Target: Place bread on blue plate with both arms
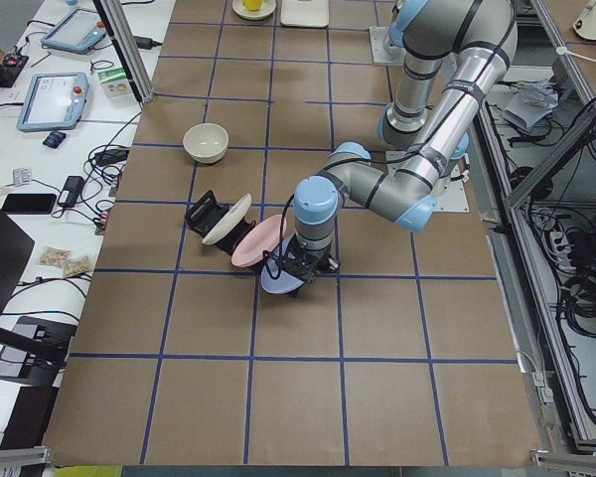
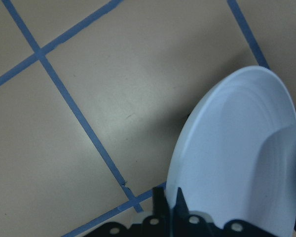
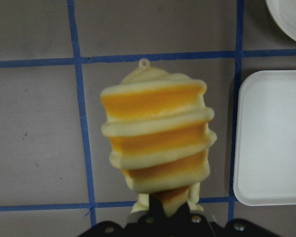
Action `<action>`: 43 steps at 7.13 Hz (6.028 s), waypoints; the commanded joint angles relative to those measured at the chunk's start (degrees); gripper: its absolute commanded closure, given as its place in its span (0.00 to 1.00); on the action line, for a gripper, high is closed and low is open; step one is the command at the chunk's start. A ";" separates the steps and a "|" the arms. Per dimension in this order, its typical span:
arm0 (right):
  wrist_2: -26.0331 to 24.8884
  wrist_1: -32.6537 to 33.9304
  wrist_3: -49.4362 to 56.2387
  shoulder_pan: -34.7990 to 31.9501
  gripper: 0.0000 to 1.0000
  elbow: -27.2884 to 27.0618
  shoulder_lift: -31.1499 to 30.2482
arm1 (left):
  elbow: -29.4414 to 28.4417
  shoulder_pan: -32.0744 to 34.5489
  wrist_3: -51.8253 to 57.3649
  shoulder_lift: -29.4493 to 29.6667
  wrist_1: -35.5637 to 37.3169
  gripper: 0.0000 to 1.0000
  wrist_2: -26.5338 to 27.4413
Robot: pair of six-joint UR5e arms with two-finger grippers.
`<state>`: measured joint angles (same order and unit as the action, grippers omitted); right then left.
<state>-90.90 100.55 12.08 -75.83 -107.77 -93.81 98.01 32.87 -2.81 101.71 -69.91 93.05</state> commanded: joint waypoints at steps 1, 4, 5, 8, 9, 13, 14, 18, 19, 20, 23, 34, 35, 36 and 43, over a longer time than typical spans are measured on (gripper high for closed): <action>1.25 -0.18 -1.53 -0.45 1.00 -0.24 -0.84 | -2.63 0.61 -0.09 -3.60 -6.07 0.96 -0.06; 1.25 0.17 -6.90 -5.63 1.00 0.19 -0.85 | -6.34 1.32 0.00 -7.12 -12.44 0.99 3.34; 1.34 -0.01 -6.99 -5.81 1.00 -0.24 -0.85 | -7.47 1.32 0.35 -8.97 -14.97 0.99 3.54; 1.43 -0.01 -6.99 -5.82 1.00 -0.33 -0.93 | -12.22 1.58 2.88 -12.40 -19.99 0.99 3.76; 1.34 -0.01 -6.99 -5.82 1.00 -0.42 -0.76 | -12.05 3.76 7.51 -13.46 -22.87 0.99 -6.46; 1.43 -0.01 -6.90 -5.82 1.00 -0.51 -0.85 | -10.65 31.03 10.02 -13.74 -26.14 0.99 -14.63; 1.43 -0.01 -6.90 -5.90 1.00 -0.51 -0.85 | -10.30 38.42 9.24 -12.60 -26.07 1.00 -15.18; 1.43 0.08 -6.81 -5.99 1.00 -1.56 -0.85 | 10.82 54.20 0.55 -6.98 8.00 1.00 -29.55; 1.43 0.08 -6.81 -5.99 1.00 -1.74 -0.93 | 14.89 54.84 0.27 -4.87 15.26 1.00 -30.64; 1.43 0.08 -6.81 -5.99 1.00 -1.83 -0.94 | 15.54 54.93 0.18 -2.68 16.20 1.00 -33.52; 2.23 0.00 -6.99 -6.52 1.00 -1.74 -3.02 | 15.81 54.93 1.92 3.04 16.03 1.00 -36.63; 4.33 16.52 -27.94 -24.95 1.00 5.80 15.65 | 14.24 57.83 2.02 13.53 38.88 0.02 -35.93; 4.42 16.78 -30.78 -27.24 1.00 7.30 18.37 | 12.92 57.31 2.20 12.04 38.36 0.00 -35.84; 4.33 18.87 -34.20 -29.09 1.00 8.44 21.01 | 12.30 56.43 2.37 9.93 38.01 0.00 -35.83; 4.42 24.34 -42.41 -36.66 0.96 11.89 32.55 | -8.27 54.58 3.86 -2.73 -14.52 0.00 -3.99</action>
<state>-86.10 125.13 -30.24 -111.95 -95.74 -61.98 91.39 87.23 0.10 100.91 -78.17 81.71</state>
